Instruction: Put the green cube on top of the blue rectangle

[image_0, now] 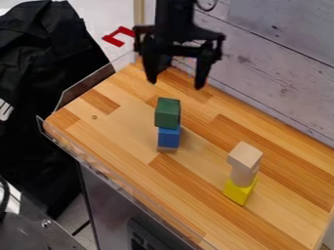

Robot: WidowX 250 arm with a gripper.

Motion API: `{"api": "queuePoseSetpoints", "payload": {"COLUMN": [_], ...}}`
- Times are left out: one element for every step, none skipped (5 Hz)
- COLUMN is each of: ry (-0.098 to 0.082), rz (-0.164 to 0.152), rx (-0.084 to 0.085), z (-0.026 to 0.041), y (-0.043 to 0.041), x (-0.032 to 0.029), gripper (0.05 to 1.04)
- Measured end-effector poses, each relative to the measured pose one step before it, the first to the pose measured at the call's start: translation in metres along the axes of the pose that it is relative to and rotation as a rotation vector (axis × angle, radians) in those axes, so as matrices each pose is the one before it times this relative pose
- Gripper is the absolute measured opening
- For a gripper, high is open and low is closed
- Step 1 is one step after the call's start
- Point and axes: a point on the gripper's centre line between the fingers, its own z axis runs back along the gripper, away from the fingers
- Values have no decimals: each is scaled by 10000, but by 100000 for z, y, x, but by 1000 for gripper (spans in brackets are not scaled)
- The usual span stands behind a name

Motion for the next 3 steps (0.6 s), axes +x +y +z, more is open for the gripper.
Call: {"api": "queuePoseSetpoints", "payload": {"ry": [-76, -86, -289], "rz": [-1408, -1621, -976], "rx": [861, 63, -437], "z": [1494, 486, 739], "y": [-2017, -2790, -2007], "x": [-962, -1215, -590], "gripper": [1000, 1000, 999]}}
